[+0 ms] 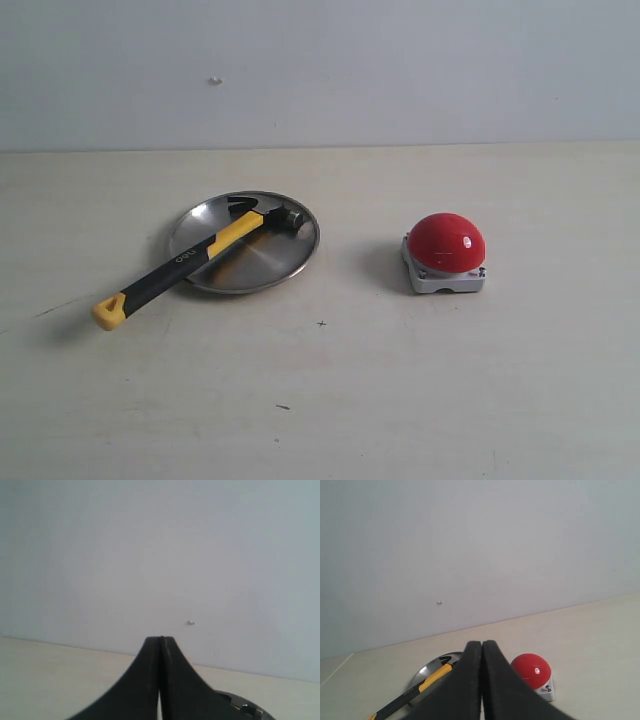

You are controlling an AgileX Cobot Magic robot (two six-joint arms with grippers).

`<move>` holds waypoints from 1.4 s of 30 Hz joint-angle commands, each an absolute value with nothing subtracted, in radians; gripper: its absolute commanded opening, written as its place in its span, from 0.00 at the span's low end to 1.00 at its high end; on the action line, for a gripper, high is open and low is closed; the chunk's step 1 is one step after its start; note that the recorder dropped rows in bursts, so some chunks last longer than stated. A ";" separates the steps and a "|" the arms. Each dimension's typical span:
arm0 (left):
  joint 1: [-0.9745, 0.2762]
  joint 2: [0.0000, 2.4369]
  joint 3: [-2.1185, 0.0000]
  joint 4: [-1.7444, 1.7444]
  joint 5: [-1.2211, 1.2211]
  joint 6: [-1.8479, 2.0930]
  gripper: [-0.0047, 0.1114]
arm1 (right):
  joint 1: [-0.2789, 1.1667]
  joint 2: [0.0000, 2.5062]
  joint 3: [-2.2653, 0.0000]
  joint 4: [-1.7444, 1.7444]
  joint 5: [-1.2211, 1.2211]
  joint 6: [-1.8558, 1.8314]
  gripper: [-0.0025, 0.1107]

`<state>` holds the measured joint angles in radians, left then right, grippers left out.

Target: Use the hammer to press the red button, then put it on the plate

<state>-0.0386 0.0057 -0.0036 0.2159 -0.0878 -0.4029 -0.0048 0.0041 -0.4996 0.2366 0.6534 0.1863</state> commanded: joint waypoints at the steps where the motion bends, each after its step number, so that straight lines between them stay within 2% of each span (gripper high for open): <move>1: -0.058 0.000 0.000 0.205 -0.057 -0.389 0.04 | -0.006 0.000 -0.495 0.233 0.648 0.184 0.02; 5: -0.060 0.000 0.000 0.157 0.017 -0.380 0.04 | -0.006 0.000 -0.495 0.233 0.648 0.184 0.02; 11: -0.060 0.000 0.000 0.313 0.143 -0.355 0.04 | -0.006 0.000 -0.495 0.233 0.648 0.184 0.02; 19: -0.060 0.000 0.000 0.433 0.162 -0.366 0.04 | -0.006 0.000 -0.495 0.233 0.648 0.184 0.02; 37: -0.060 0.000 0.000 0.438 0.207 -0.366 0.04 | -0.006 0.000 -0.495 0.233 0.648 0.182 0.02; 42: -0.060 0.000 0.000 0.438 0.207 -0.366 0.04 | -0.006 0.000 -0.495 0.092 0.637 0.109 0.02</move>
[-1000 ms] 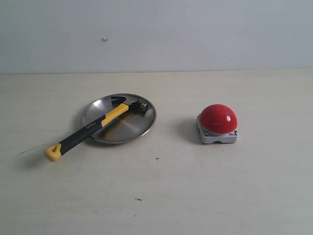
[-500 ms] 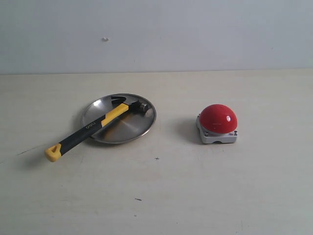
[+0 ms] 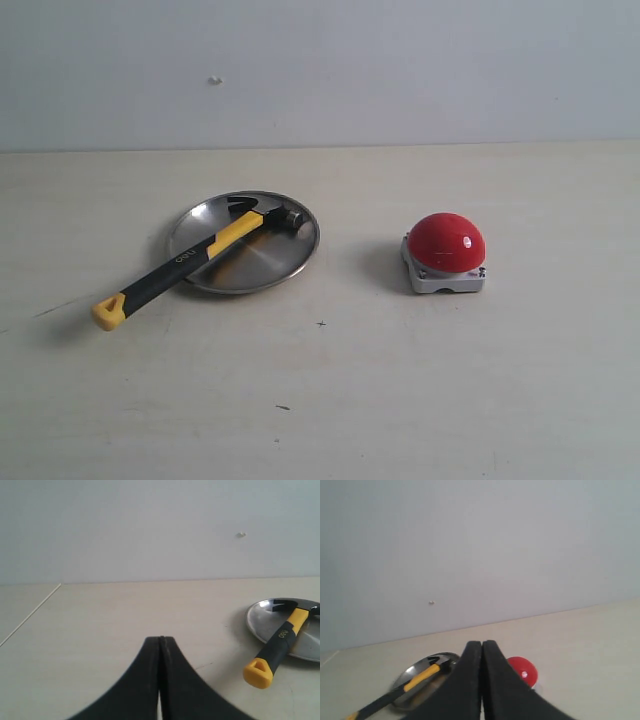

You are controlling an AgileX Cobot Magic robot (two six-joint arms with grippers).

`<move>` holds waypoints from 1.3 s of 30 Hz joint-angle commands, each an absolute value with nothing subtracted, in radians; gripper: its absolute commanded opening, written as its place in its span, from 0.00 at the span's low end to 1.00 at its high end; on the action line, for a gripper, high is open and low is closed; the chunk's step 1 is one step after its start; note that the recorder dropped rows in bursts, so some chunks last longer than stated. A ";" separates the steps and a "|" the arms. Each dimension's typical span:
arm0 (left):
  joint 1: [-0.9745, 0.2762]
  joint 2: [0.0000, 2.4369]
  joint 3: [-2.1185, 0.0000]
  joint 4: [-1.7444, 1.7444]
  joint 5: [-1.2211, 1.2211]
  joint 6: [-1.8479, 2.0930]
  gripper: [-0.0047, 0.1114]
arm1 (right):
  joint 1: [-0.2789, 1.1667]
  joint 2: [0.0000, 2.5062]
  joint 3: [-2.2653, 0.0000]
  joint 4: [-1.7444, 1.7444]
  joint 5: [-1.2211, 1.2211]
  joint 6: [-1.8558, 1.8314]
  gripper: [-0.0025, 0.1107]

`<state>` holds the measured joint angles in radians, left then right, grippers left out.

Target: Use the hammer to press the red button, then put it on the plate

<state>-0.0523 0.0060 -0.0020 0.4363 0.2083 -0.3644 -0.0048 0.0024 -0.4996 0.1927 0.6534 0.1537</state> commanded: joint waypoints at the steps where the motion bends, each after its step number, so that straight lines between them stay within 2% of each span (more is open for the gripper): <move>1: -0.060 0.000 0.000 0.438 0.207 -0.366 0.04 | -0.006 0.000 -0.495 0.067 0.637 0.102 0.02; 5: -0.060 0.000 0.000 0.438 0.208 -0.366 0.04 | -0.006 0.000 -0.469 -0.011 0.595 0.067 0.02; 14: -0.060 0.000 0.000 0.438 0.208 -0.366 0.04 | -0.006 0.000 -0.192 -0.029 0.236 -0.010 0.02; 25: -0.060 0.000 0.000 0.438 0.208 -0.366 0.04 | -0.006 0.000 0.000 -0.029 0.236 -0.059 0.02; 39: -0.060 0.000 0.000 0.438 0.208 -0.366 0.04 | -0.006 0.000 0.000 0.011 0.262 -0.056 0.02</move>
